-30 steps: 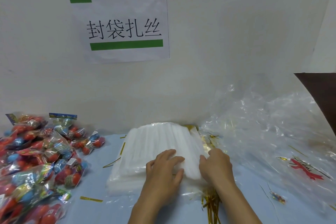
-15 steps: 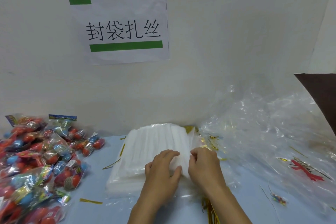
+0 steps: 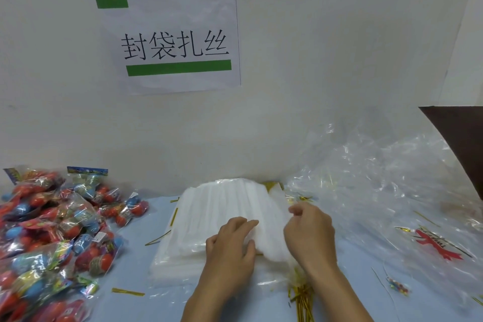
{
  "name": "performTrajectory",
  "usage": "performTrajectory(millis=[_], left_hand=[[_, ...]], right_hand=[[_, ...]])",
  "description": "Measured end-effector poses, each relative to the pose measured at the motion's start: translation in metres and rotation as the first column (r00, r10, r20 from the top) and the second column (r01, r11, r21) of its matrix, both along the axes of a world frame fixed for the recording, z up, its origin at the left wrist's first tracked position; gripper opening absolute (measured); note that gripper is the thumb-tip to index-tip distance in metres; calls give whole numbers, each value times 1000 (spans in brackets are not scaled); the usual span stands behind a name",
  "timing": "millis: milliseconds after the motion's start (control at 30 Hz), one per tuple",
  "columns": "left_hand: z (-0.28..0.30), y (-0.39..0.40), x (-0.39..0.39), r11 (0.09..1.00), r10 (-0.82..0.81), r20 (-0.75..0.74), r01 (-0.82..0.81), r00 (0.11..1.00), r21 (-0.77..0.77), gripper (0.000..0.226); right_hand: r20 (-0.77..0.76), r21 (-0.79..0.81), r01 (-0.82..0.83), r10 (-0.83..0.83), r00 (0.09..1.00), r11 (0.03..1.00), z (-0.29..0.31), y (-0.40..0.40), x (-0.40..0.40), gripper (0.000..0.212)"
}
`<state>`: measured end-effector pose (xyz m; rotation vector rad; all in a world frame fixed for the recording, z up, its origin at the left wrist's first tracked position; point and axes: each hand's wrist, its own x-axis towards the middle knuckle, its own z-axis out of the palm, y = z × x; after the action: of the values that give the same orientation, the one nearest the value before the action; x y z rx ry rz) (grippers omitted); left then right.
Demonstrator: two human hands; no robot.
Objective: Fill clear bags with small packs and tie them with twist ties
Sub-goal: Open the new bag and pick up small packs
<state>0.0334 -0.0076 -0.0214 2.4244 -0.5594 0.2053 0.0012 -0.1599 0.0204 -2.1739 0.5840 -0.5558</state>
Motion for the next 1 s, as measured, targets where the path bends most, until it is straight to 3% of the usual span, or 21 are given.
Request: performTrajectory(millis=[100, 167, 400, 467, 533, 667, 833, 1000], left_hand=[[-1, -1, 1, 1000, 10, -1, -10, 1000, 1, 39], [-1, 0, 1, 1000, 9, -5, -9, 1000, 5, 38], [-1, 1, 0, 1000, 3, -18, -3, 1000, 8, 37], [0, 1, 1, 1000, 3, -19, -2, 1000, 9, 37], [0, 0, 0, 1000, 2, -18, -2, 1000, 9, 37], [-1, 0, 0, 1000, 1, -19, -1, 1000, 2, 37], [1, 0, 0, 1000, 1, -21, -1, 1000, -5, 36], [5, -1, -2, 997, 8, -25, -10, 1000, -74, 38]], right_hand=[[-313, -100, -46, 13, 950, 994, -4, -10, -5, 14], [-398, -140, -75, 13, 917, 987, -7, -11, -6, 17], [-353, -118, -41, -4, 935, 992, -10, -7, -2, 7], [-365, -154, -27, -31, 930, 988, -8, -5, 0, 16], [-367, -231, 6, -93, 926, 973, -7, -1, 1, 11], [-317, -293, 19, -116, 941, 956, -12, 1, 2, 25], [-106, 103, -2, 13, 994, 995, -8, -3, 5, 15], [128, 191, -176, 154, 980, 966, 2, 7, 4, 21]])
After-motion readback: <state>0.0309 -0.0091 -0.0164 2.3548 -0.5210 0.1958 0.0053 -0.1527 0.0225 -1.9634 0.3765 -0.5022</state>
